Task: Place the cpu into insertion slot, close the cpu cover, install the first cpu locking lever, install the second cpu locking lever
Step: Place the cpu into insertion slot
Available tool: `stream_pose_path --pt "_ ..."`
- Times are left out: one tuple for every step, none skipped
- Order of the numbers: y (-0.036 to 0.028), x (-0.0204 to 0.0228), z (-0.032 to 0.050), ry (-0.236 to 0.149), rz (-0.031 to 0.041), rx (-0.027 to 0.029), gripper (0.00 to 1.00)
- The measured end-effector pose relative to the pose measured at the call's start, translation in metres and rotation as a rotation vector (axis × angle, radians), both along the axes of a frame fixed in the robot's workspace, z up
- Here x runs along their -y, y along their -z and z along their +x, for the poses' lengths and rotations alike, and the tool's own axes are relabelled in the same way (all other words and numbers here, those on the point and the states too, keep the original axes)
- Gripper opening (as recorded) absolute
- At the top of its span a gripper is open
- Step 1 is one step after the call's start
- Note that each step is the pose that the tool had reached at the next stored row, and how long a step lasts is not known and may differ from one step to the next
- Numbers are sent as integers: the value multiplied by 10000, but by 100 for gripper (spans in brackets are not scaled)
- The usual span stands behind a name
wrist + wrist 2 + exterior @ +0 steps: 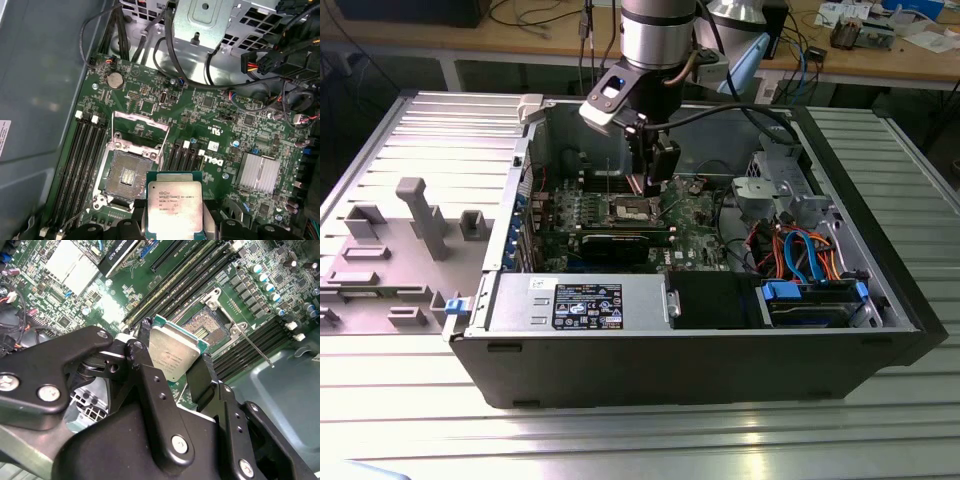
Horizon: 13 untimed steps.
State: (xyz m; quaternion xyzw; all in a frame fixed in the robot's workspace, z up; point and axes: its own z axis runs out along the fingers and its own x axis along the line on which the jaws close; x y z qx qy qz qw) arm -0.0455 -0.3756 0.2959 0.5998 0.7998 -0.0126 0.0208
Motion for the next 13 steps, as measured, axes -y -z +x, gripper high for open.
stream_pose_path --pt "0 0 0 35 -2 0 54" --pt "0 0 0 57 -4 0 54" --pt "1 0 0 74 -4 0 54" --pt "1 0 0 89 -6 0 54" --pt "1 0 0 107 -6 0 54" --pt "1 0 0 124 -8 0 54" --pt "1 0 0 150 -9 0 54" --pt "1 0 0 177 -11 0 54" --pt "1 0 0 205 -13 0 54" --pt "2 0 0 221 -14 0 54" --pt "2 0 0 237 -15 0 54" --pt "2 0 0 267 -17 0 54" --pt "2 0 0 289 -19 0 54"
